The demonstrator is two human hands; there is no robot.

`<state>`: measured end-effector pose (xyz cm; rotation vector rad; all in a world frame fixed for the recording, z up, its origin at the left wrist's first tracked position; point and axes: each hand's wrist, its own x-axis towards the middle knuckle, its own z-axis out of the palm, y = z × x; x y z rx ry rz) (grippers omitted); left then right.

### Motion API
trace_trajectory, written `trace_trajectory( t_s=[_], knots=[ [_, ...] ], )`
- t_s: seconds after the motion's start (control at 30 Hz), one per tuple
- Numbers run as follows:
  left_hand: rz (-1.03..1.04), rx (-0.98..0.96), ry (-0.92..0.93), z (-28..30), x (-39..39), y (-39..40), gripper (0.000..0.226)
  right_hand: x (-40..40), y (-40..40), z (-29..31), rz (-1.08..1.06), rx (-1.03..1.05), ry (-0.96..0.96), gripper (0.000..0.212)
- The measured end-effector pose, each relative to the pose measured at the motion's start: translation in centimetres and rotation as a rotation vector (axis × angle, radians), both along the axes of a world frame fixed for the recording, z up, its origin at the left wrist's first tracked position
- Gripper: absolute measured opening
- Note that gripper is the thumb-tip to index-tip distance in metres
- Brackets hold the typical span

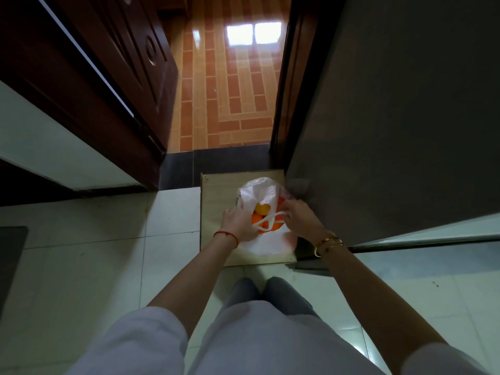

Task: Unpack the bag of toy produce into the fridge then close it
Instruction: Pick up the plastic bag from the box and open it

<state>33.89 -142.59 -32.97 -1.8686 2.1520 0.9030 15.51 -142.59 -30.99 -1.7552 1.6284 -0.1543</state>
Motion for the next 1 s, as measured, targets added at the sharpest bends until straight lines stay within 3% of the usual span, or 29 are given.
trace_trajectory(
  t_s=[0.1,0.2,0.4,0.5,0.7,0.83,1.0],
  knots=[
    [0.002,-0.12,0.067,1.2,-0.2,-0.3,0.015,0.4,-0.3,0.6,0.005,-0.027,-0.009,0.028],
    [0.074,-0.217,0.18,2.2,-0.4,-0.7,0.006,0.9,-0.7,1.1,0.018,-0.065,-0.002,0.032],
    [0.187,-0.254,0.312,4.5,-0.9,-1.3,0.016,2.2,-0.9,4.1,0.105,-0.16,0.042,0.024],
    [0.212,-0.321,0.363,6.0,-1.2,-1.3,0.009,2.0,-1.4,4.4,0.051,-0.137,0.115,0.023],
    [0.217,-0.319,0.387,8.9,-1.3,-0.9,0.015,1.5,-1.8,7.4,-0.033,-0.237,0.062,0.01],
    [0.44,-0.277,0.572,10.6,-1.5,1.1,0.016,1.0,-1.7,9.6,-0.01,-0.324,0.075,0.013],
    [0.531,-0.249,0.61,11.6,-3.2,3.7,0.032,1.1,-1.4,12.5,-0.08,-0.38,0.004,0.014]
  ],
)
